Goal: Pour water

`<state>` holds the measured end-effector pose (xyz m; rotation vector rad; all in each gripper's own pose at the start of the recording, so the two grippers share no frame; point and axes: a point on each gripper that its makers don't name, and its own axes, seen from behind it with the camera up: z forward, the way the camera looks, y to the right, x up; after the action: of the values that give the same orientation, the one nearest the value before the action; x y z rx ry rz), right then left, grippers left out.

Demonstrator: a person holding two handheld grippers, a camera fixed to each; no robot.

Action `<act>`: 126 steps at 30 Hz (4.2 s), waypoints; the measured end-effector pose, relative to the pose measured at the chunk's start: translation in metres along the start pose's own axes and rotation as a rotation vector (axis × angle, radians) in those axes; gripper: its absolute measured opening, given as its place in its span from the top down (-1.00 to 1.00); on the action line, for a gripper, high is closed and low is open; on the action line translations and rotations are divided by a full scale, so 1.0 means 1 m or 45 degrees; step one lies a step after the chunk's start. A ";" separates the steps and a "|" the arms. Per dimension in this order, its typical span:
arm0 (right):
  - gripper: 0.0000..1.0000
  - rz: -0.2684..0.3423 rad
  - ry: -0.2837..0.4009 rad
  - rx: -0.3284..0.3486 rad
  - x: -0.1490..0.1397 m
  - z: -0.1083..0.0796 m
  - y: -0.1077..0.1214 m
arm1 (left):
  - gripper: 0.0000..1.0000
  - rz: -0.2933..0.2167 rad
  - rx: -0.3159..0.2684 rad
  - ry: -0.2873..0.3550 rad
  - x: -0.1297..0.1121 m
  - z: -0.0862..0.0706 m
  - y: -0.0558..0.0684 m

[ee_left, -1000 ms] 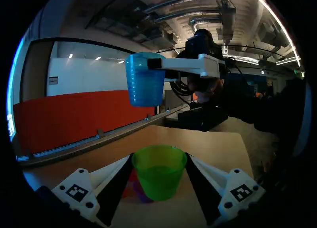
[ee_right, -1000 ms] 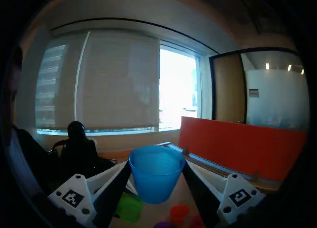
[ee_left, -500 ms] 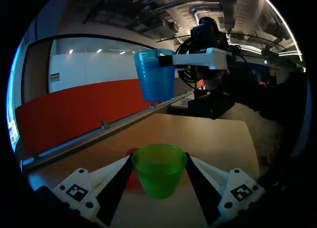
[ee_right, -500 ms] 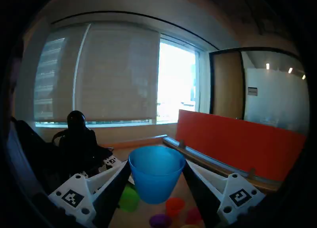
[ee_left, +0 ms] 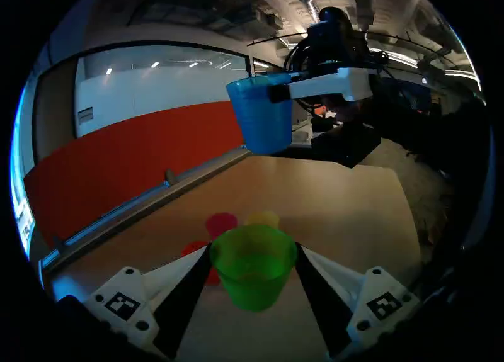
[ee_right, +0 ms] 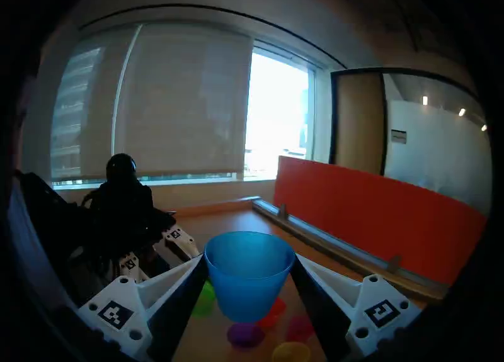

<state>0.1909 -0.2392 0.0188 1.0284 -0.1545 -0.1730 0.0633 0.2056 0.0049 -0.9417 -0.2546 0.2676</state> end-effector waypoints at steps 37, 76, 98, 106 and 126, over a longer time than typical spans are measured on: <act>-0.86 -0.079 -0.358 0.036 -0.141 -0.005 0.003 | -0.81 -0.024 0.020 -0.301 -0.087 0.033 -0.037; -0.86 -0.109 -0.527 0.110 -0.211 -0.002 -0.015 | -0.83 -0.110 -0.029 -0.399 -0.129 0.047 -0.046; -0.88 -0.054 -0.577 0.174 -0.246 0.003 -0.041 | -0.99 -0.133 -0.053 -0.421 -0.134 0.037 -0.042; -0.88 -0.032 -0.582 0.202 -0.256 0.006 -0.051 | -1.00 -0.132 -0.049 -0.424 -0.135 0.032 -0.040; -0.92 0.001 -0.585 0.232 -0.270 0.008 -0.066 | -1.00 -0.118 -0.047 -0.435 -0.140 0.021 -0.034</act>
<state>-0.0792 -0.2211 -0.0462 1.1574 -0.5960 -0.3993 -0.0712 0.1562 0.0308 -0.9153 -0.6175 0.3391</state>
